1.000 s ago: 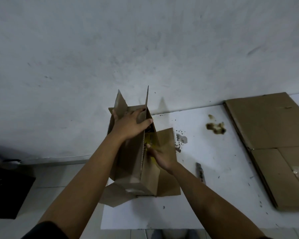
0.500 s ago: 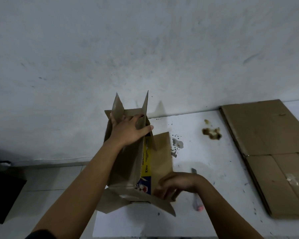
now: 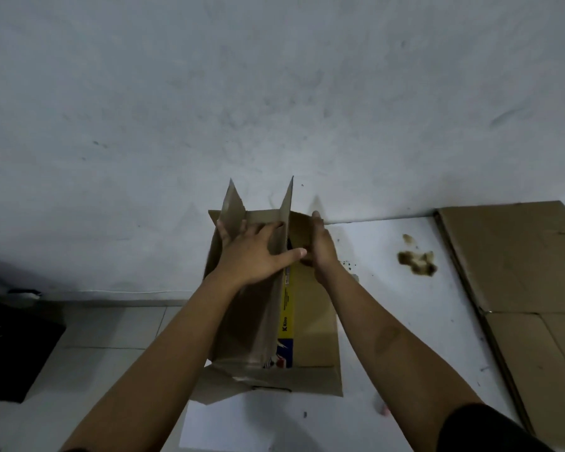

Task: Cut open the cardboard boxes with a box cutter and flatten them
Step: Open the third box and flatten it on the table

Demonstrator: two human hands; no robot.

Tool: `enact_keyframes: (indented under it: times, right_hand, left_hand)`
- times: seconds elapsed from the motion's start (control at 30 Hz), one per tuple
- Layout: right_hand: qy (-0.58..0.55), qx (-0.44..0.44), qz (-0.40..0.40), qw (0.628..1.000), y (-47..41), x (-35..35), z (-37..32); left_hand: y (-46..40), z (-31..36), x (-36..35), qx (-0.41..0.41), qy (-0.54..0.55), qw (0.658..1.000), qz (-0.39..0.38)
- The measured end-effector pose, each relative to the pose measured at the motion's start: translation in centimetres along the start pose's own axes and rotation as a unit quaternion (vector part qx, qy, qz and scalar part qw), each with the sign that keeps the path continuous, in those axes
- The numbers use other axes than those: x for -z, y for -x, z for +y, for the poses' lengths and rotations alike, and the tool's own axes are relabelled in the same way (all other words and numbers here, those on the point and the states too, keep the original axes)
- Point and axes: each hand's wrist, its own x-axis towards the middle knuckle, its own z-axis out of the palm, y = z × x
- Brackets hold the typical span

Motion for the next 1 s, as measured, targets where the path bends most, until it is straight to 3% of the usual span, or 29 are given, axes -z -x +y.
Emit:
enact_keyframes:
  times: [0.13, 0.27, 0.4, 0.5, 0.57, 0.67, 0.8, 1.0]
  right_hand:
    - [0.012, 0.000, -0.009, 1.000, -2.0, -0.8, -3.2]
    - [0.093, -0.043, -0.033, 0.994, -4.8, -2.0, -5.2]
    - [0.182, -0.024, 0.019, 0.983, -7.7, -2.2, -6.3]
    - [0.378, 0.070, 0.057, 0.921, -8.1, -1.4, -7.1]
    - [0.458, 0.083, 0.081, 0.882, -8.8, -1.1, -6.8]
    - [0.481, 0.083, 0.100, 0.867, -9.4, -1.3, -5.9]
    - [0.499, 0.109, 0.130, 0.850, -10.5, -2.2, -3.8]
    - [0.635, 0.090, 0.104, 0.761, -11.2, -3.3, 0.8]
  left_hand:
    - [0.1, -0.1, 0.2, -0.001, -0.008, 1.000, -0.002]
    - [0.0, -0.6, 0.5, -0.003, -0.001, 1.000, -0.009]
    - [-0.8, -3.5, 1.0, 0.010, 0.023, 1.000, -0.015]
    - [-1.6, -6.8, 1.1, 0.004, -0.022, 0.998, -0.061]
    - [-2.1, -8.8, 0.3, -0.012, -0.068, 0.994, -0.079]
    - [-2.4, -10.3, -1.7, -0.023, -0.104, 0.990, -0.091]
    - [-3.5, -10.7, -4.5, -0.015, -0.057, 0.993, -0.105]
    - [-5.4, -10.9, -9.4, 0.005, 0.046, 0.995, -0.093]
